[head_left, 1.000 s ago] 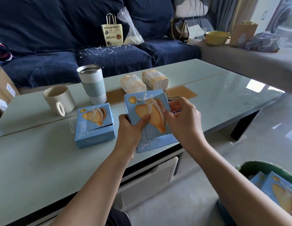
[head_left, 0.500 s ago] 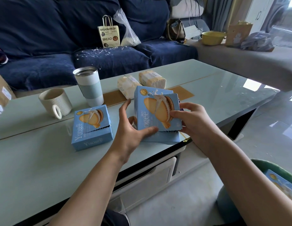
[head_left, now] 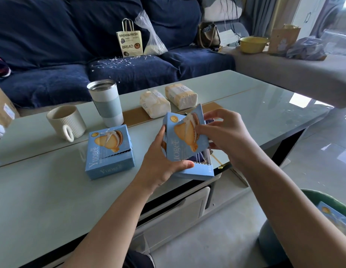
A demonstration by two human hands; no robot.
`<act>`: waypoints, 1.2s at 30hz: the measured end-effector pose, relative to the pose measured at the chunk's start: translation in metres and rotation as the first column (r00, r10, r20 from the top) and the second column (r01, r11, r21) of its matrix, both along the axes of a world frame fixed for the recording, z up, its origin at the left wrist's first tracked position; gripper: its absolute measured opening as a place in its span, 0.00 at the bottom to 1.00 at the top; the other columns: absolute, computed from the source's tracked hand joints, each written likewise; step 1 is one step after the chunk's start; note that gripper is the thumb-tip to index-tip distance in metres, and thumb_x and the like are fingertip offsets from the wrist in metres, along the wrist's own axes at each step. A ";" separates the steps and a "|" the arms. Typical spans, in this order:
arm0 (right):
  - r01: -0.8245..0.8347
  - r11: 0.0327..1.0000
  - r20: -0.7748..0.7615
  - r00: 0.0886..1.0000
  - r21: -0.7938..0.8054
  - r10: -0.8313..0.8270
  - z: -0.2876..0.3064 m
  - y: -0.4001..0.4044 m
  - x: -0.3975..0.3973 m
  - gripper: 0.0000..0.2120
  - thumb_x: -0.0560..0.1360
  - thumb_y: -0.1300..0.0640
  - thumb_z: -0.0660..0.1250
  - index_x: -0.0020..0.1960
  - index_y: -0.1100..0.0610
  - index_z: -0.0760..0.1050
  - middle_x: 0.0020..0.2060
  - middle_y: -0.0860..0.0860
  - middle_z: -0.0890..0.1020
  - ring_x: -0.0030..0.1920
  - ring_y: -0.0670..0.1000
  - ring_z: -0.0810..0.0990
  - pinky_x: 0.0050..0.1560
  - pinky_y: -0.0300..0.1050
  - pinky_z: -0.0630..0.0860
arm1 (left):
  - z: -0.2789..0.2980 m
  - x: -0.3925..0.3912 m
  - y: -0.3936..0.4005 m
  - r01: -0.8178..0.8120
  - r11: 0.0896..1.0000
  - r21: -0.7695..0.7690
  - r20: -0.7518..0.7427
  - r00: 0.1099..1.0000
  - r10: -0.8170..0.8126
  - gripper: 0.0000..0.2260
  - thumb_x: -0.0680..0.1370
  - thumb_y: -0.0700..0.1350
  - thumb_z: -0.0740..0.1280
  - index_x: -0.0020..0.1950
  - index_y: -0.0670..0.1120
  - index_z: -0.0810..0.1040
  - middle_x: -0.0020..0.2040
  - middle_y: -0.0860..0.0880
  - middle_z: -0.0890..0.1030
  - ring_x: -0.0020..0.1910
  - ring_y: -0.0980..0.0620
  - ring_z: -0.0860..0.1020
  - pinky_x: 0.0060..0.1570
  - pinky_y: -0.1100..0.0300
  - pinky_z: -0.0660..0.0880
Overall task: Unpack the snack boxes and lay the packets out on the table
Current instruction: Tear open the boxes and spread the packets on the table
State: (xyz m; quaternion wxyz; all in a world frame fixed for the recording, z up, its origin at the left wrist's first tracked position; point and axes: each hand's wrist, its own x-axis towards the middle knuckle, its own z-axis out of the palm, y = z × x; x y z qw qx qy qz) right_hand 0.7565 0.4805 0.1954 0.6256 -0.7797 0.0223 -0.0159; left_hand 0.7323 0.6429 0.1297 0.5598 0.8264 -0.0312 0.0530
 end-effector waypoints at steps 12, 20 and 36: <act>-0.312 0.932 0.135 0.947 0.187 0.290 0.016 0.016 -0.016 0.19 0.78 0.54 0.68 0.67 0.56 0.71 0.47 0.55 0.86 0.46 0.52 0.86 0.49 0.49 0.83 | -0.003 0.001 0.000 -0.041 0.992 -0.121 0.167 0.984 0.061 0.34 0.70 0.45 0.65 0.75 0.58 0.61 0.55 0.62 0.79 0.61 0.56 0.74 0.57 0.57 0.75; 0.033 0.890 0.268 0.958 -0.455 0.101 0.000 0.010 -0.004 0.07 0.76 0.51 0.67 0.51 0.52 0.81 0.43 0.42 0.80 0.49 0.47 0.78 0.49 0.39 0.72 | 0.003 -0.004 0.006 -0.110 0.952 -0.287 0.181 0.969 0.167 0.29 0.71 0.45 0.63 0.72 0.56 0.64 0.53 0.50 0.79 0.48 0.57 0.78 0.44 0.66 0.77; -0.385 0.909 -0.062 0.923 -0.160 0.380 -0.024 0.036 0.027 0.21 0.63 0.51 0.71 0.49 0.65 0.79 0.40 0.55 0.80 0.41 0.51 0.75 0.42 0.47 0.71 | 0.001 -0.010 0.011 -0.114 0.989 -0.096 0.269 0.953 0.136 0.41 0.68 0.46 0.69 0.77 0.61 0.55 0.66 0.55 0.72 0.63 0.52 0.75 0.60 0.51 0.76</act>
